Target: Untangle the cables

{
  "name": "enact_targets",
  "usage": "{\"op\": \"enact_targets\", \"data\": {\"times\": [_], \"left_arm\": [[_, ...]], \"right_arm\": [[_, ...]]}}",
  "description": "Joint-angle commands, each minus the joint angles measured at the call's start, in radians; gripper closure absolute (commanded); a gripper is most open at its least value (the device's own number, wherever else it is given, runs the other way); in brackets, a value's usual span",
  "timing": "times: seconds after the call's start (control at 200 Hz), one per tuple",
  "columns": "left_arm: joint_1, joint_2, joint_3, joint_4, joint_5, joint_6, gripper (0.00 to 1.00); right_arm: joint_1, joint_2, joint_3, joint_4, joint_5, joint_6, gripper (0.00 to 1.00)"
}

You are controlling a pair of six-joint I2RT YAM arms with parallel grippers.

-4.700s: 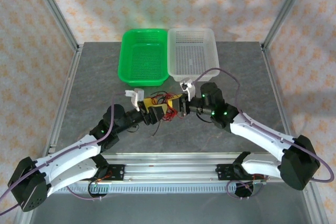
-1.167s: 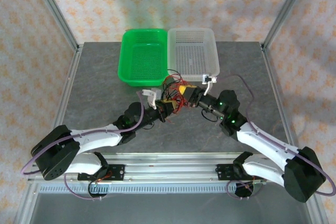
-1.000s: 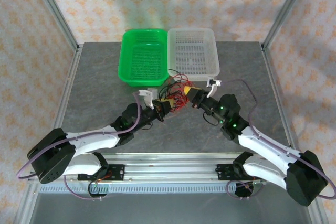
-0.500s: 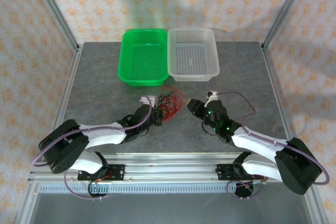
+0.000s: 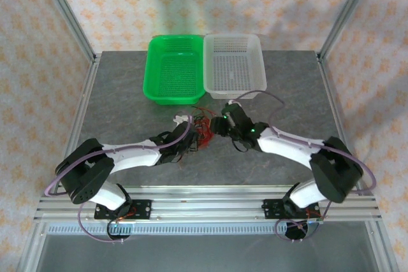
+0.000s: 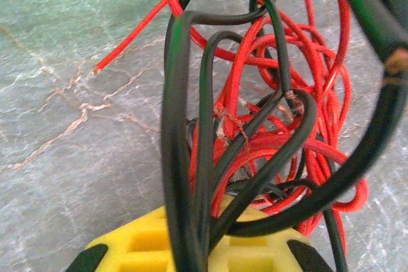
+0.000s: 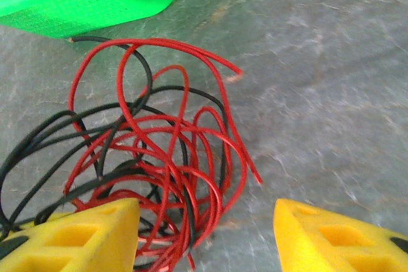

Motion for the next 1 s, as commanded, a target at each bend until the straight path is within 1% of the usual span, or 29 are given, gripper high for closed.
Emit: {"op": "enact_targets", "data": {"times": [0.0, 0.07, 0.11, 0.29, 0.36, 0.516, 0.611, 0.791, 0.996], "left_arm": [[0.001, 0.004, -0.003, -0.126, -0.042, -0.034, 0.88], [0.001, -0.005, -0.019, -0.127, -0.05, -0.049, 0.86], [0.002, -0.009, -0.027, -0.126, -0.054, -0.058, 0.84], [0.002, -0.024, -0.06, -0.118, -0.05, -0.086, 0.54], [0.002, -0.047, -0.07, -0.124, -0.053, -0.094, 0.49], [0.003, -0.119, -0.077, -0.15, -0.068, -0.091, 0.45], [0.016, -0.128, -0.082, -0.133, -0.067, -0.081, 0.44], [0.031, -0.042, -0.073, -0.064, -0.053, -0.066, 0.44], [0.031, 0.054, -0.06, -0.045, -0.072, -0.066, 0.46]], "right_arm": [[0.005, 0.11, 0.083, -0.101, -0.005, -0.088, 0.43], [0.006, 0.181, 0.138, -0.105, -0.012, -0.099, 0.43], [0.008, 0.222, 0.167, -0.107, -0.018, -0.104, 0.43], [0.034, 0.347, 0.254, -0.127, -0.018, -0.114, 0.43], [0.039, 0.365, 0.259, -0.13, -0.005, -0.109, 0.43], [0.042, 0.362, 0.244, -0.134, 0.008, -0.1, 0.43], [0.05, 0.353, 0.239, -0.139, 0.006, -0.095, 0.45], [0.083, 0.306, 0.255, -0.157, -0.004, -0.09, 0.45], [0.106, 0.247, 0.275, -0.201, 0.011, -0.097, 0.43]]}}
